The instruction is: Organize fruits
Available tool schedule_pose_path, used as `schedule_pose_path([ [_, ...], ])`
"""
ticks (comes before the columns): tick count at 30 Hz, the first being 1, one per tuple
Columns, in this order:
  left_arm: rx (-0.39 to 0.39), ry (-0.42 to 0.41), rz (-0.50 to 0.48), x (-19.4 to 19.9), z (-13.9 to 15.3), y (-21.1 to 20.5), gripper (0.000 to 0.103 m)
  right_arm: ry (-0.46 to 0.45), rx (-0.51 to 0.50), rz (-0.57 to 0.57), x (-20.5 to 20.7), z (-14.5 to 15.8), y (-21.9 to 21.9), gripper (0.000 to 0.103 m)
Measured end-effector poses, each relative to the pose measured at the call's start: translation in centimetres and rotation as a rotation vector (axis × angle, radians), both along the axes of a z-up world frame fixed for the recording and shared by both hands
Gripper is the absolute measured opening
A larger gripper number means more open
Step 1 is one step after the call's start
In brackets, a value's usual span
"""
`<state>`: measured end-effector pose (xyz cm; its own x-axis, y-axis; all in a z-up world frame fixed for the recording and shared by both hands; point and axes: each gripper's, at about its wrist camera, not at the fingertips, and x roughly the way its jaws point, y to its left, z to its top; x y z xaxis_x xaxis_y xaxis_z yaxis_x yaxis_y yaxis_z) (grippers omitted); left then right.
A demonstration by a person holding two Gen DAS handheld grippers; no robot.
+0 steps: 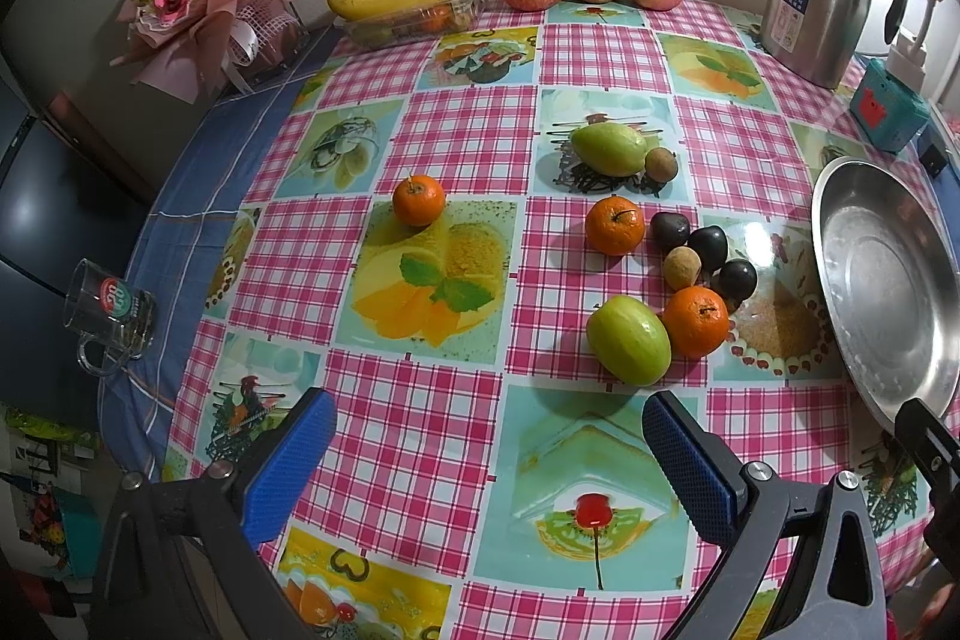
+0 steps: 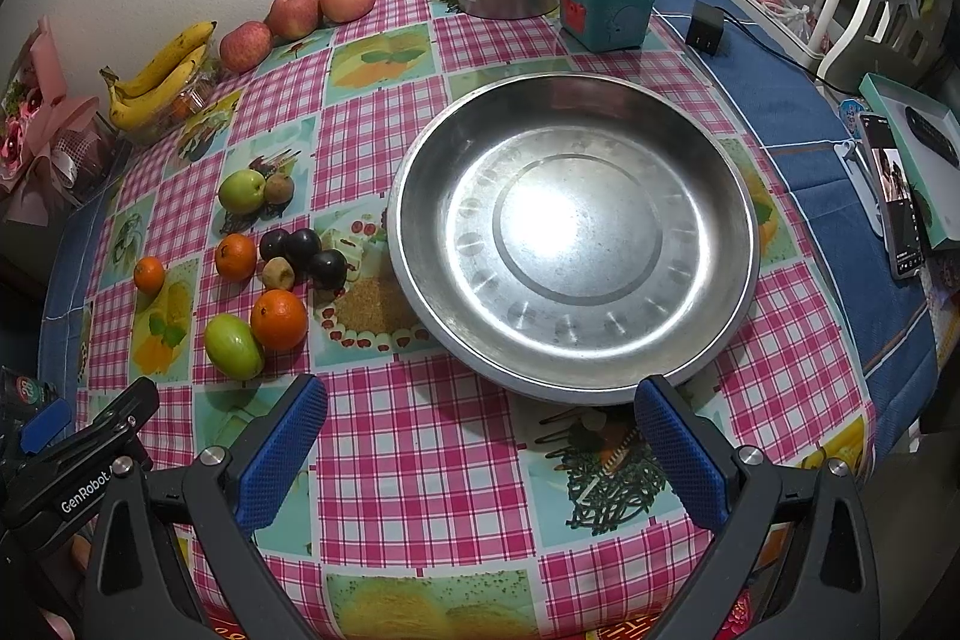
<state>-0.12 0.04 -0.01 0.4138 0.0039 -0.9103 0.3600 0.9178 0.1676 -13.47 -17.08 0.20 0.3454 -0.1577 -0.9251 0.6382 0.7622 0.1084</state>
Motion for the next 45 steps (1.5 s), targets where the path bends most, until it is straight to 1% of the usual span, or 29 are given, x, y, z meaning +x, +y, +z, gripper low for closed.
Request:
schedule_pose_path([
  [33,0.004,0.002,-0.001,0.02,-0.01,-0.05,0.103,0.004,-0.001,0.003,-0.05,-0.20,0.10,0.102],
  [45,-0.021,0.012,-0.011,-0.09,-0.27,-0.03,0.103,0.005,-0.002,0.003,-0.03,-0.25,0.07,0.102],
])
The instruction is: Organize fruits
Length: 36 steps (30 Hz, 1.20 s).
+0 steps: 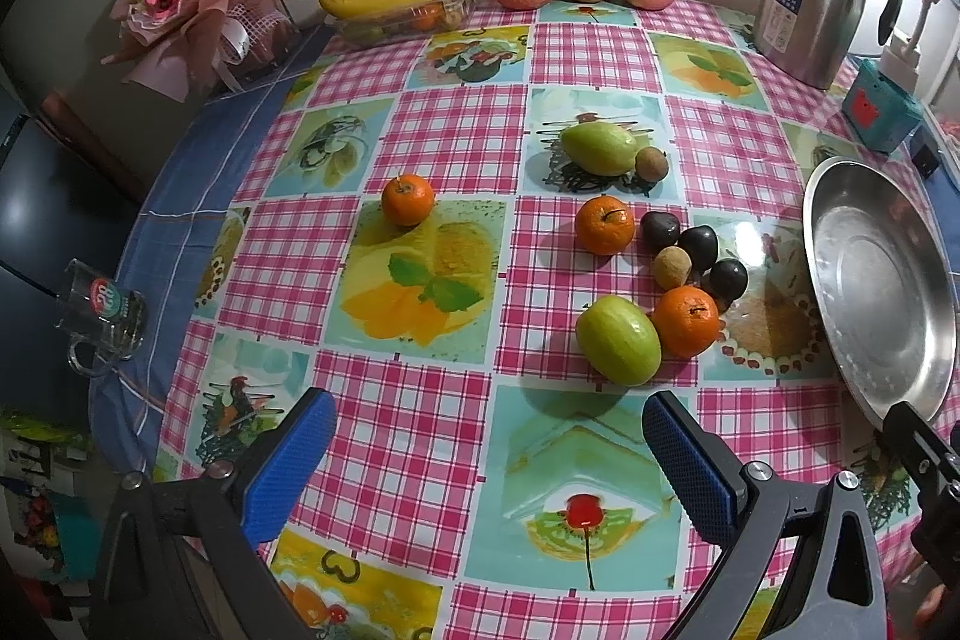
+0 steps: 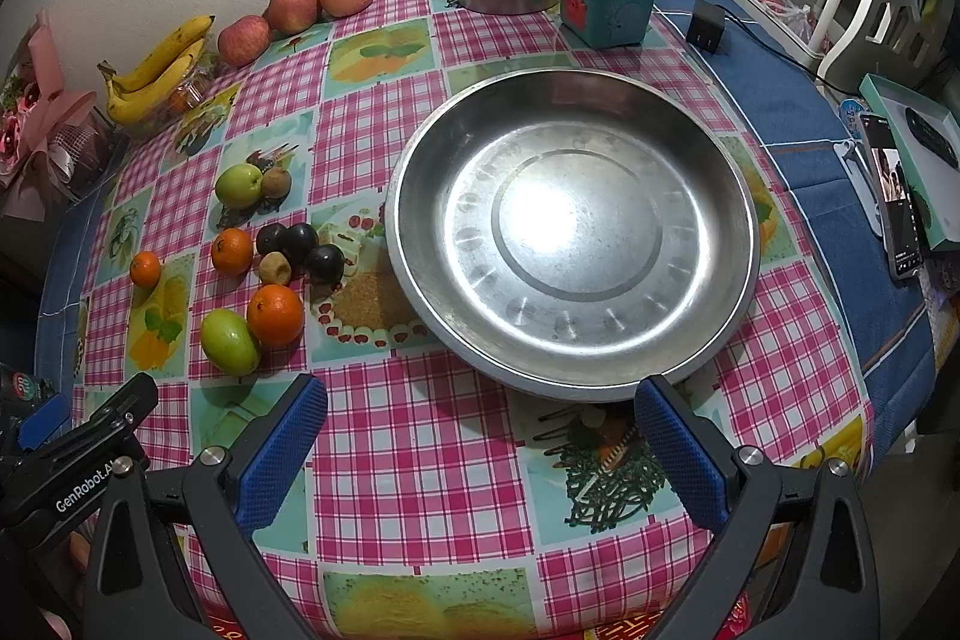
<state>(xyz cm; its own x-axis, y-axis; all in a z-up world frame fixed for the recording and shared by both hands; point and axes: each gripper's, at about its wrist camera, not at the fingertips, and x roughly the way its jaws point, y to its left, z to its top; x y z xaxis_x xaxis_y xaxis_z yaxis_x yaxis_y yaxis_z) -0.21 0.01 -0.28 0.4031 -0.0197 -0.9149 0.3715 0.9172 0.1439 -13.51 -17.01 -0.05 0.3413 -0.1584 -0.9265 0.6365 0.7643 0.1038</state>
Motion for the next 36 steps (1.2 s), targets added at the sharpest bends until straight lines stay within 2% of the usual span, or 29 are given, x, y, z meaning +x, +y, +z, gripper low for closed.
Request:
schedule_pose_path([
  [8,-0.066,-0.009,-0.004,0.5,0.5,0.2,0.103,-0.015,0.004,0.009,0.1,0.1,0.0,0.102],
  [19,-0.142,-0.052,0.099,3.2,0.6,1.3,0.103,-0.070,0.015,0.045,2.5,-0.2,-0.1,0.102],
  [25,-0.142,-0.012,0.124,4.3,-0.4,1.0,0.103,-0.085,0.022,0.079,4.4,-0.8,0.3,0.102],
  [29,-0.142,0.037,0.132,4.9,-1.4,0.7,0.103,-0.071,0.063,0.096,5.2,-1.6,0.6,0.102],
  [36,-0.155,0.106,0.145,5.5,-2.6,-0.2,0.103,-0.032,0.068,0.155,6.7,-2.5,2.2,0.102],
])
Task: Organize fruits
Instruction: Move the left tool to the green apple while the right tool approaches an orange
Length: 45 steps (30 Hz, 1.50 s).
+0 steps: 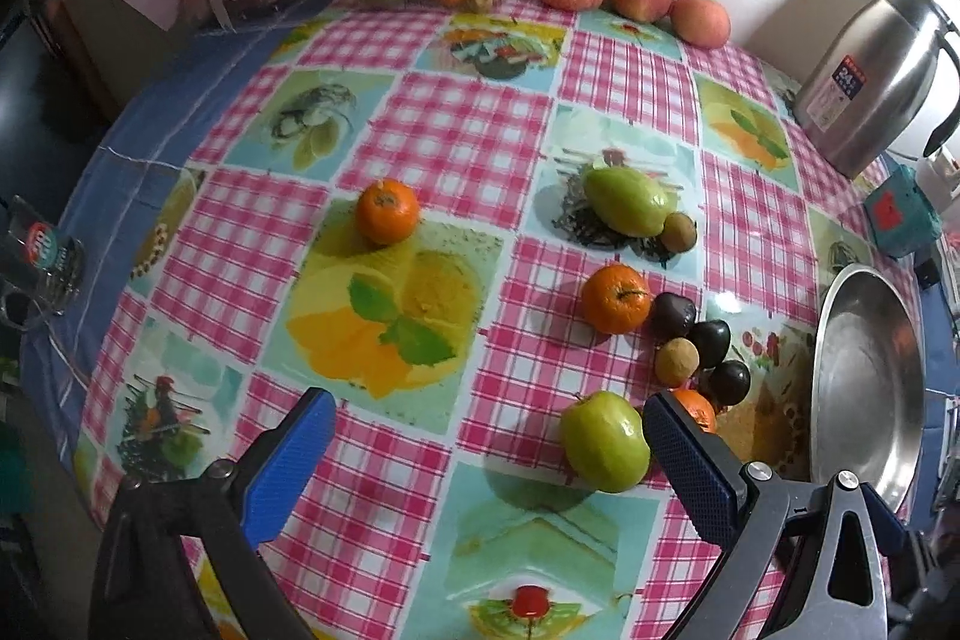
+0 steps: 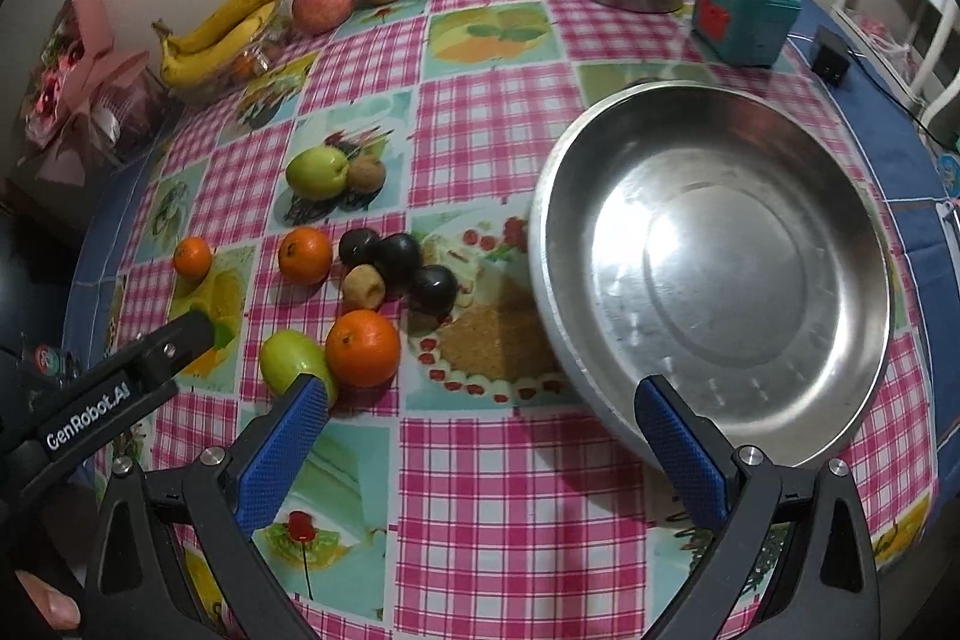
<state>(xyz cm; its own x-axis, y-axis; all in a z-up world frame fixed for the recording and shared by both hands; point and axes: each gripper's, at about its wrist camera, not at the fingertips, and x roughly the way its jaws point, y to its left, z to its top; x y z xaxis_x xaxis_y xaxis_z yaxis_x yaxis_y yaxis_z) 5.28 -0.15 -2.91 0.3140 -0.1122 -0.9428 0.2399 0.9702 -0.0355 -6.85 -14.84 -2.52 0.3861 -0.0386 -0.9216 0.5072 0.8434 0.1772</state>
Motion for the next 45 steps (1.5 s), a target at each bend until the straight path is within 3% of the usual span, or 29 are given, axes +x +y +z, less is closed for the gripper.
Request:
schedule_pose_path([
  [4,-0.039,0.057,0.011,0.3,-1.0,-0.6,0.100,0.027,-0.010,0.007,0.5,-0.4,0.5,0.102],
  [7,-0.076,0.097,0.014,0.4,-1.7,-1.0,0.088,0.038,-0.017,0.002,0.5,-0.4,0.4,0.102],
  [10,-0.120,0.145,0.019,0.3,-2.5,-1.3,0.083,0.041,-0.022,-0.012,0.3,-0.4,0.0,0.102],
  [20,-0.189,0.213,0.025,0.3,-3.9,-2.2,0.043,0.041,-0.004,-0.045,-0.4,-0.6,-1.4,0.102],
  [28,-0.202,0.222,0.046,0.1,-3.9,-1.6,0.042,0.031,0.003,-0.049,-0.6,-0.4,-1.6,0.102],
  [42,-0.139,0.182,0.137,1.2,-3.5,1.4,0.042,-0.019,0.042,0.050,1.5,-0.8,0.5,0.101],
  [45,-0.143,0.185,0.148,1.2,-3.6,1.9,0.042,-0.023,0.065,0.069,2.4,-1.3,0.9,0.089],
])
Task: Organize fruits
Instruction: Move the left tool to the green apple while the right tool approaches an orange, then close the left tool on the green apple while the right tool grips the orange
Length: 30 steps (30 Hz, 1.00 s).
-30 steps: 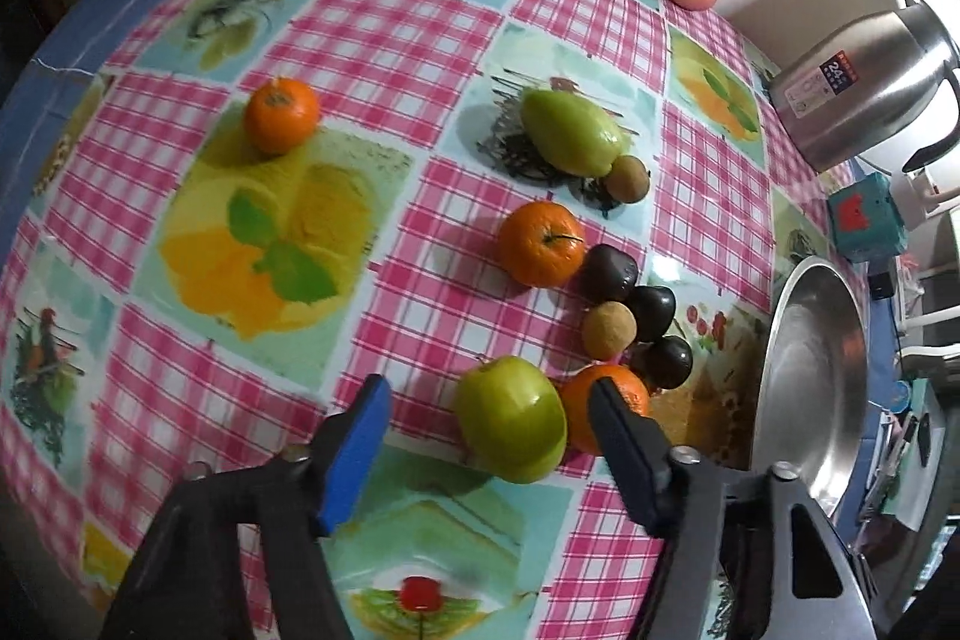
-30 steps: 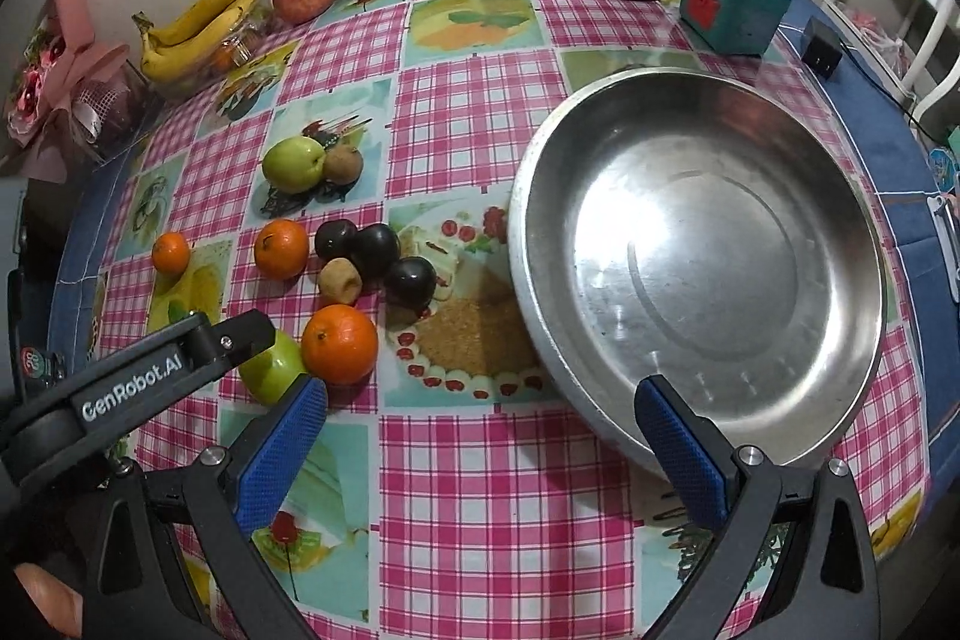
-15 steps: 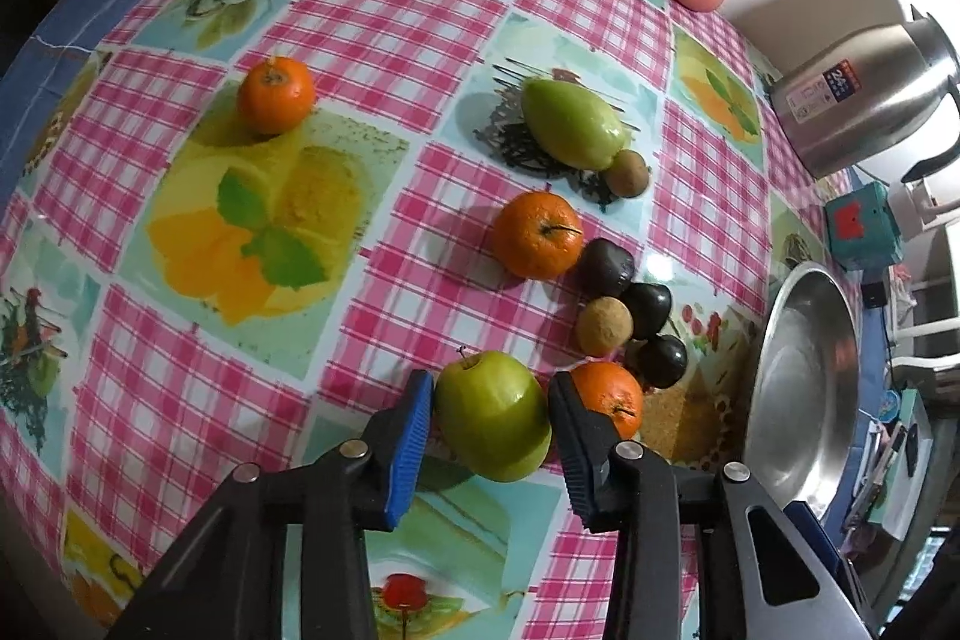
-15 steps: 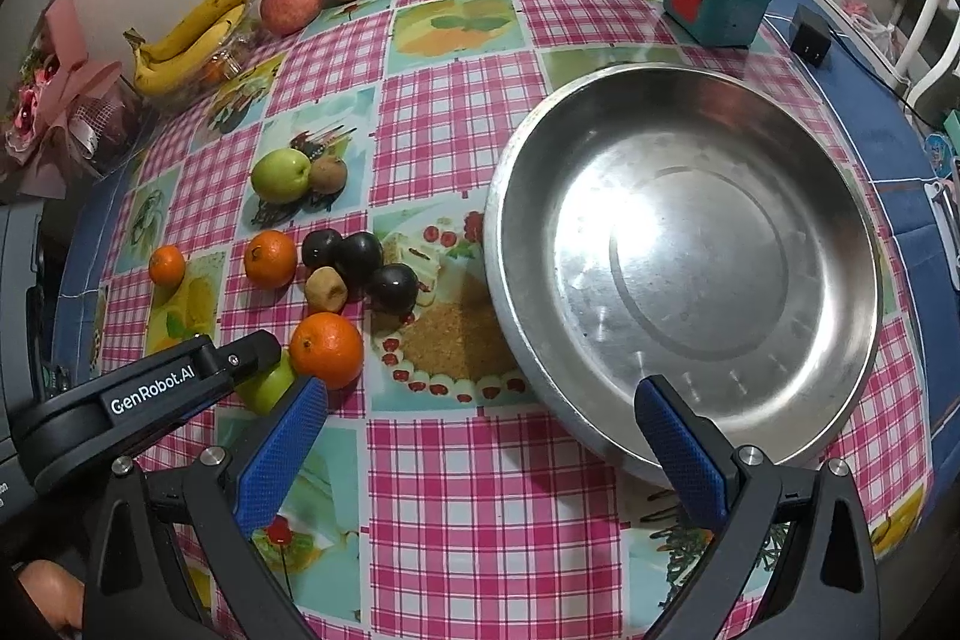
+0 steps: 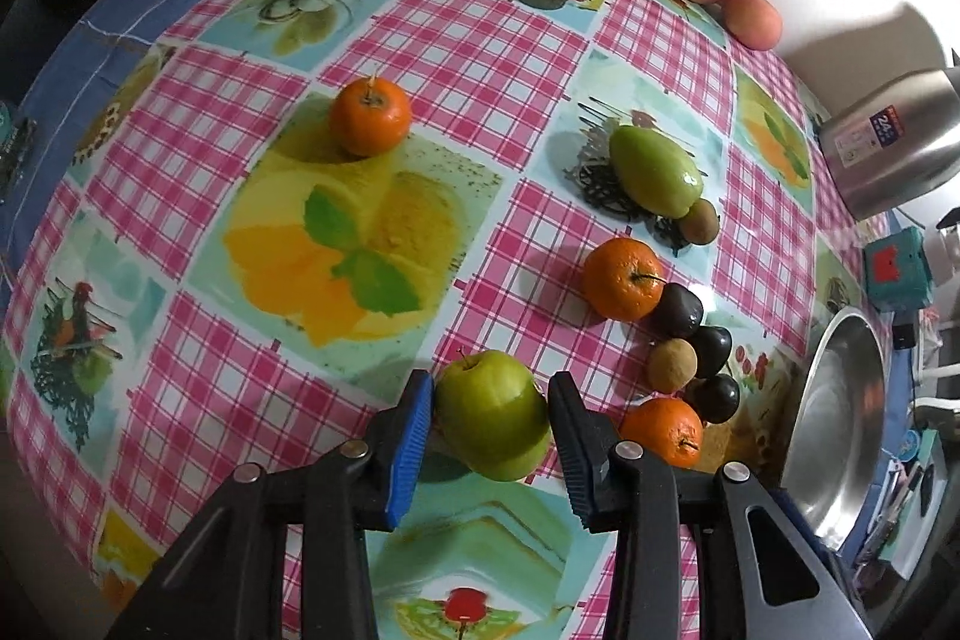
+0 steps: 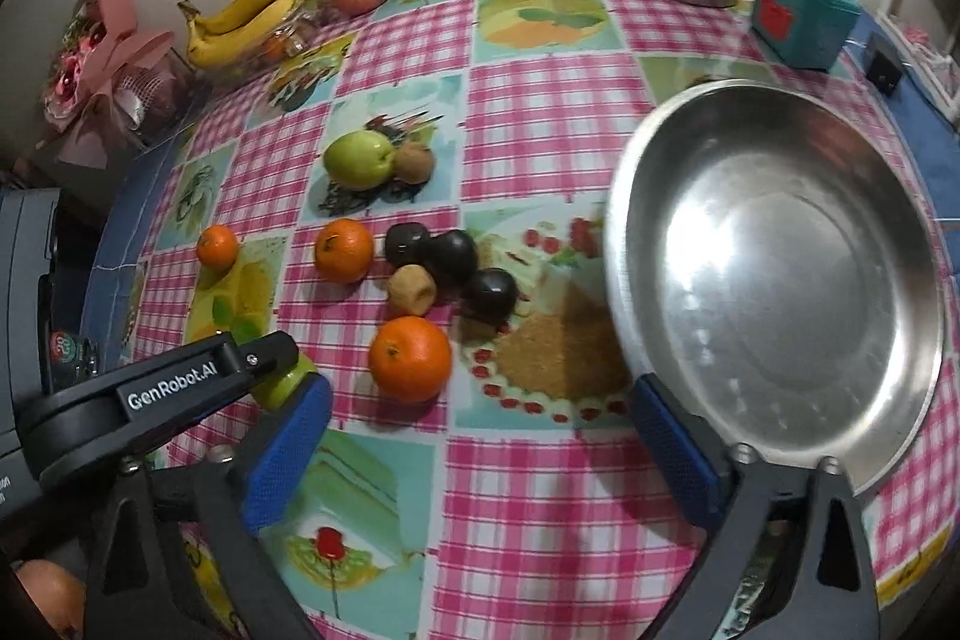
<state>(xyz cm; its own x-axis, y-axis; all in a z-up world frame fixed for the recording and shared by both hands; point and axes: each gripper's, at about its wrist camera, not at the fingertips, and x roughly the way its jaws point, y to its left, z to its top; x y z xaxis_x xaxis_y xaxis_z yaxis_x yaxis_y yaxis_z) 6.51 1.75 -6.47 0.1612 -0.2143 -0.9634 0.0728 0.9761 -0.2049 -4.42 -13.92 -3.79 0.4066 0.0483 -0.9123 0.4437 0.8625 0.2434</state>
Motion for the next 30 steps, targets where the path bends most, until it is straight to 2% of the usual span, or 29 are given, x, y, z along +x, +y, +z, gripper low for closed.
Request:
schedule_pose_path([
  [4,0.000,0.005,0.012,0.2,0.1,0.6,0.042,0.011,0.029,0.071,1.5,-0.7,1.0,0.069],
  [9,0.010,0.004,0.024,0.3,0.0,0.1,0.042,0.018,0.024,0.146,2.7,-1.5,1.9,0.050],
  [12,0.012,0.004,0.028,0.6,-0.1,0.1,0.042,0.013,0.034,0.159,3.3,-2.2,1.9,0.049],
  [16,0.041,-0.004,0.021,1.2,-0.2,-0.6,0.042,0.017,0.058,0.169,3.8,-2.9,1.7,0.042],
  [21,0.076,-0.014,0.020,1.6,-0.3,-1.3,0.042,-0.012,0.132,0.148,3.6,-3.1,0.8,0.041],
  [30,0.111,-0.030,0.024,2.1,-0.4,-2.0,0.041,-0.034,0.183,0.140,2.3,-2.9,0.0,0.041],
])
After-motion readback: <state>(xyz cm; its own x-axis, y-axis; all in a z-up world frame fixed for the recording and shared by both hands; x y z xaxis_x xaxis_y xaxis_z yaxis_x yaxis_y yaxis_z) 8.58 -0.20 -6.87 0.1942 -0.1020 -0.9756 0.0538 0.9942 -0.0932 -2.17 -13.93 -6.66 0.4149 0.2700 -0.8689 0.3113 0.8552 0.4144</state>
